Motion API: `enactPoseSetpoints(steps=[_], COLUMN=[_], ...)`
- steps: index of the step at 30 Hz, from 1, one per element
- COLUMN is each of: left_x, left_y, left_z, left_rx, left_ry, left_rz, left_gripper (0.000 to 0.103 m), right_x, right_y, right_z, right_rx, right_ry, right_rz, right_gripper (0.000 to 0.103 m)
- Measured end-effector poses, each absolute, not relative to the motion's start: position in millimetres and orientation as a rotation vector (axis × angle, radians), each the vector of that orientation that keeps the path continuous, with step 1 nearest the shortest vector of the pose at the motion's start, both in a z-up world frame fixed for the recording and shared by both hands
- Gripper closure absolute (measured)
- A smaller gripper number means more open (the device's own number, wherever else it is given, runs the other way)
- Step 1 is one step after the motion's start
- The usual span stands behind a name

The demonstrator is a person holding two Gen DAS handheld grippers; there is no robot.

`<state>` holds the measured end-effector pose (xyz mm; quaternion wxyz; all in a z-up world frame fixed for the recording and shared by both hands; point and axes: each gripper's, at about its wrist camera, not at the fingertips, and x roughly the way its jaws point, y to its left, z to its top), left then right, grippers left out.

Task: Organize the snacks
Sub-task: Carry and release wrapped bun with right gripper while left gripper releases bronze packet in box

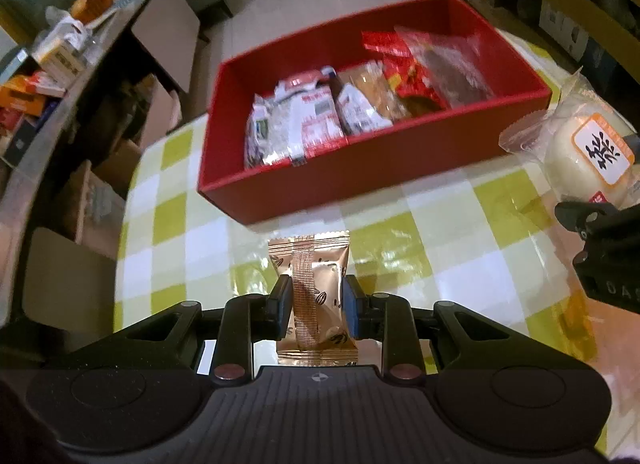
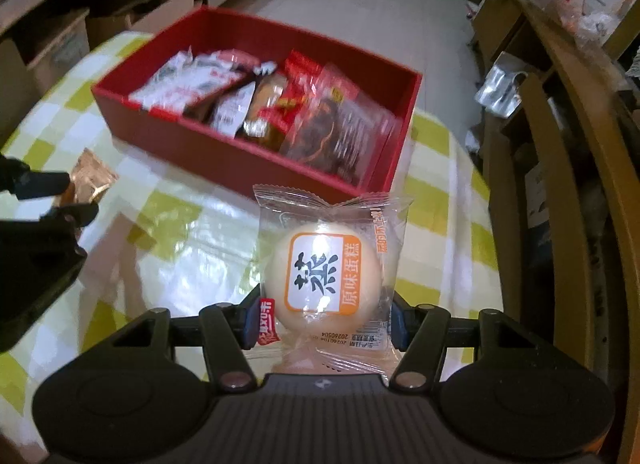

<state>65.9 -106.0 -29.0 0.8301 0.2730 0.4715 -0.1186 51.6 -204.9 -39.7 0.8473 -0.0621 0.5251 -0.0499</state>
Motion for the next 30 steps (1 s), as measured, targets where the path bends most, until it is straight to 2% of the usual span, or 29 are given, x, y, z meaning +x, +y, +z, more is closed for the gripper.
enactPoseSetpoints(steps=[16,30], left_x=[99.1,162.7], left_y=[-112.8,-126.8], left_z=[1.8,2.9], left_rx=[0.529,0.470], left_ry=[0.908,0.885], left_rz=[-0.204,-0.175], left_gripper=[0.069,0.069], right_x=[83.9,144.2], right_y=[-206.8,-229.7], right_z=[-2.4,-7.3], right_rx=[-0.120,-0.072], right_ry=[0.982,0.928], right_rz=[-0.125,-0.140], right_gripper=[0.038,0.038])
